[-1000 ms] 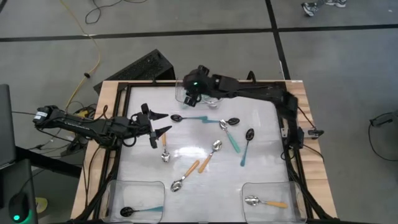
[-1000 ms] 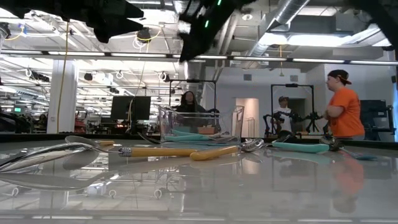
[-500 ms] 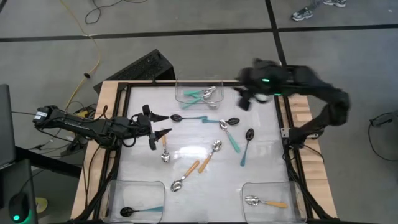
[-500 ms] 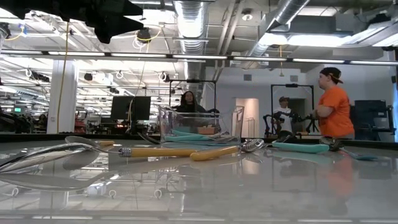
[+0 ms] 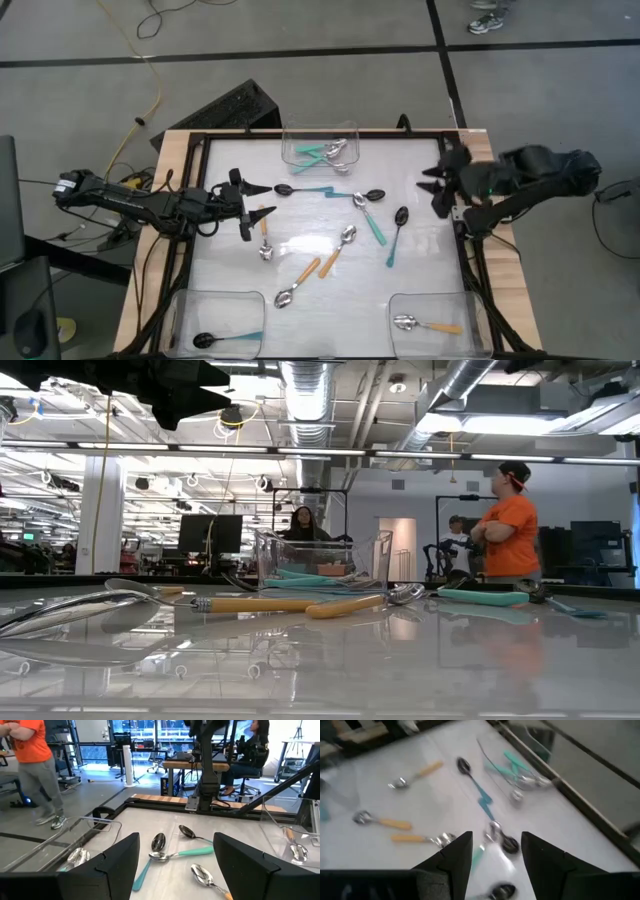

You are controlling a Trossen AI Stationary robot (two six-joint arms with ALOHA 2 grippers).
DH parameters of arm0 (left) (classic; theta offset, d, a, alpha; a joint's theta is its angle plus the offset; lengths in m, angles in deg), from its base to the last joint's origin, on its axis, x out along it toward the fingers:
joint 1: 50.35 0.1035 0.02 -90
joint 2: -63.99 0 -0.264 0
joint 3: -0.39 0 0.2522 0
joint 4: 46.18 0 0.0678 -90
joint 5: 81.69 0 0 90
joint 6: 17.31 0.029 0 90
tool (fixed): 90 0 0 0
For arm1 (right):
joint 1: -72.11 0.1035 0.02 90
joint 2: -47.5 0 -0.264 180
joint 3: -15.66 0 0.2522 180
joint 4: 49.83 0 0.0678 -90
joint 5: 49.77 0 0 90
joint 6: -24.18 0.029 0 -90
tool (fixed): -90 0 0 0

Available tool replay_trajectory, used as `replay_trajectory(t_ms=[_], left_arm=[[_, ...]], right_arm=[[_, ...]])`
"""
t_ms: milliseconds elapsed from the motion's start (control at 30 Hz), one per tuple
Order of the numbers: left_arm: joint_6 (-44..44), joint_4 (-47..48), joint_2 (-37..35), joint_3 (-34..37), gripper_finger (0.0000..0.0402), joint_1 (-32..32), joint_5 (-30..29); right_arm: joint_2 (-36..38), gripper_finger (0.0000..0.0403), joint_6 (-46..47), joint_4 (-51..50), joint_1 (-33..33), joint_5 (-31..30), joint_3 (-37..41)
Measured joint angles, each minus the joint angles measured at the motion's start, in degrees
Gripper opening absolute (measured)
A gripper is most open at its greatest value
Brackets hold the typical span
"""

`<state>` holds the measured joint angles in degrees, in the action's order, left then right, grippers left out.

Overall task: Sort silverware by color (type)
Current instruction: Put the left orange spoon into the bottom right transparent bin

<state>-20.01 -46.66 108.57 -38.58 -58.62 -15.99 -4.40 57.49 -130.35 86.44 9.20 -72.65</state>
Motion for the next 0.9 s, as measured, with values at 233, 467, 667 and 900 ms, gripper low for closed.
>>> replay_trajectory(t_ms=[233,467,667,900], left_arm=[[-1.3,0.4,0.0,0.0,0.0243,0.0,2.6],[-1.8,0.6,0.0,0.0,0.0243,0.0,2.8],[-4.1,0.7,0.0,0.0,0.0243,0.0,3.3],[-5.6,4.0,0.0,-1.8,0.0243,0.0,4.5]], right_arm=[[2.8,0.0194,-9.8,28.1,2.5,-0.5,16.8],[-2.6,0.0194,-23.0,49.5,0.1,-0.5,24.2],[-7.6,0.0191,-29.5,55.3,-4.7,-0.5,25.0],[-7.1,0.0187,-35.6,59.4,-8.5,1.2,25.0]])
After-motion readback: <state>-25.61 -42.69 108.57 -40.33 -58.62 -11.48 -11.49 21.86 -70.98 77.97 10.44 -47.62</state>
